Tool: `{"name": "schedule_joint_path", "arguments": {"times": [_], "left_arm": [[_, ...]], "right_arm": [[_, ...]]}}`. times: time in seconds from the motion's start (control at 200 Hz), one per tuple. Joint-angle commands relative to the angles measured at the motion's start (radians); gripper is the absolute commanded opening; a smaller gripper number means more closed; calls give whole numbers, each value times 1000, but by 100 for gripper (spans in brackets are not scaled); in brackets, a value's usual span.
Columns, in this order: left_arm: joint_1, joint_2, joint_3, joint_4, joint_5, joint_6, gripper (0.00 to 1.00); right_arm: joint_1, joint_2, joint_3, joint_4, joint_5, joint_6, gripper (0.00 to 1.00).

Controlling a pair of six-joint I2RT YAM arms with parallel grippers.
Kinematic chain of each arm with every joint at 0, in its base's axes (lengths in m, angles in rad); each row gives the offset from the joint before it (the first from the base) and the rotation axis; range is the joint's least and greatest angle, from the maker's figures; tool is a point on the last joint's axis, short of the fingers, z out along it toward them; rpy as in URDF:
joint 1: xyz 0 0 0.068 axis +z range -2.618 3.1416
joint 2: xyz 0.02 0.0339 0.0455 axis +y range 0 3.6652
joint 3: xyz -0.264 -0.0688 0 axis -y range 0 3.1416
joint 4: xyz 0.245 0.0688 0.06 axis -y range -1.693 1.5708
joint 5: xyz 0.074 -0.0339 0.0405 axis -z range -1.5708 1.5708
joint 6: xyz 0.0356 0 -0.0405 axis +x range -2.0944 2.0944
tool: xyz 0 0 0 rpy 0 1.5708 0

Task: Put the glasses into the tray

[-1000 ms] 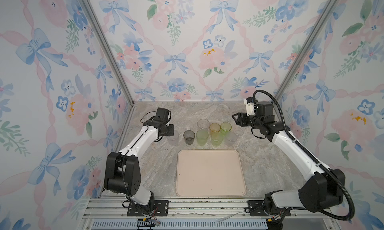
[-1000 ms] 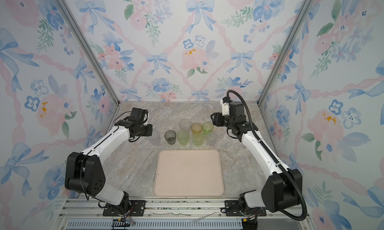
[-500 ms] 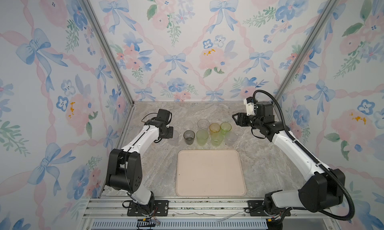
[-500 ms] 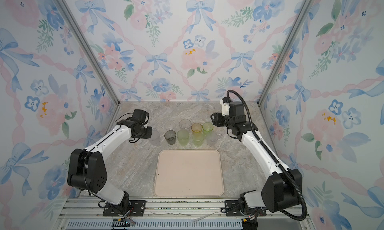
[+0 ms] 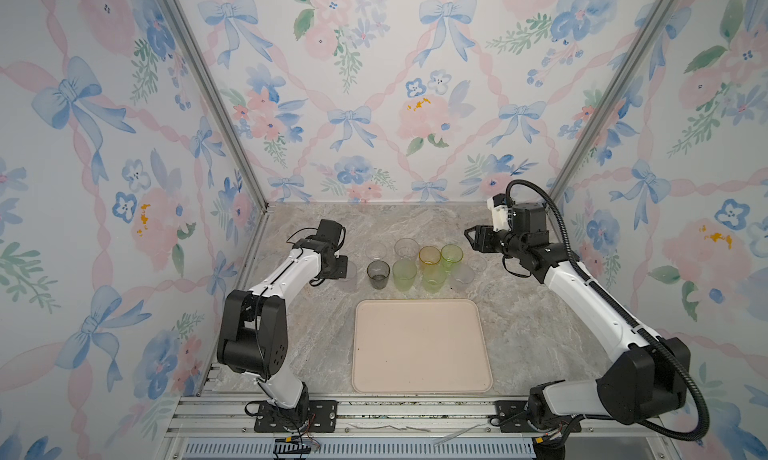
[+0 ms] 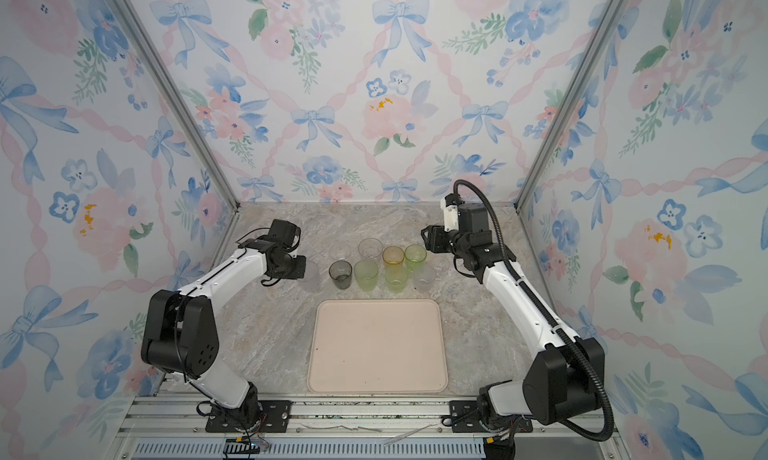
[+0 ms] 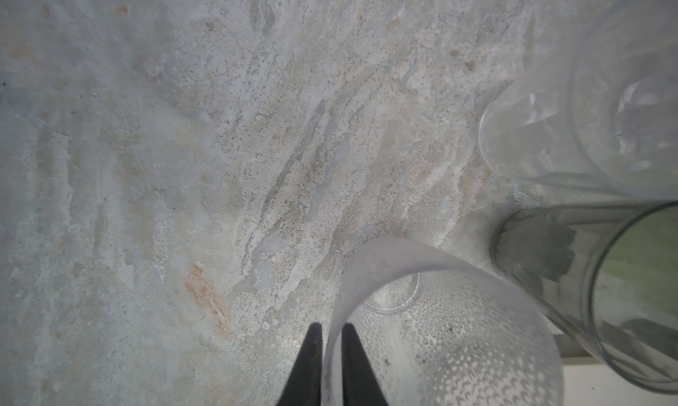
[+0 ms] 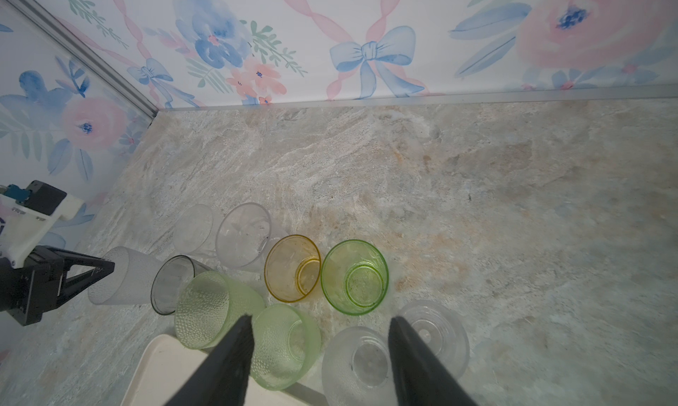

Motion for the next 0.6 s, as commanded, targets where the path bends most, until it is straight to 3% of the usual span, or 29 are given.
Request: {"name": "schedule_joint_path", "arguments": {"times": [0.0, 0.18, 0.595], "left_arm": [[-4, 22, 26, -13, 14, 17, 10], [-3, 14, 37, -16, 14, 19, 0], [-8, -87, 51, -52, 47, 33, 0]], "right_arm": [[10, 3, -5, 10, 2, 4, 61], [10, 6, -2, 10, 3, 6, 61], [14, 23, 8, 19, -32, 29, 61]]}}
